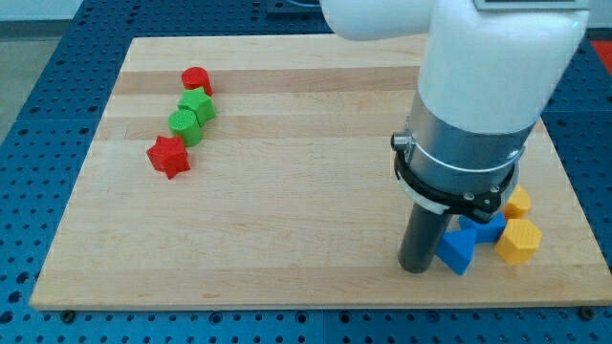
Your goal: Move the blue triangle slightly below the blue cube
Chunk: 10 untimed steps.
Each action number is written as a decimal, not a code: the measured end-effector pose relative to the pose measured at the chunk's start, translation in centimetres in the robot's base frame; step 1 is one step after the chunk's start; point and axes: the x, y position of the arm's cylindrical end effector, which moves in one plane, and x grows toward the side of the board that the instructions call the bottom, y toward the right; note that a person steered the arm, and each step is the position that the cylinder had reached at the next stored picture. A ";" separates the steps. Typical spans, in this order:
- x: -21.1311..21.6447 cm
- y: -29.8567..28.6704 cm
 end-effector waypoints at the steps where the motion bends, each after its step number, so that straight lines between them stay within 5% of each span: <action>1: 0.0 2.1; 8: 0.0 6.1; 10: -0.8 -2.5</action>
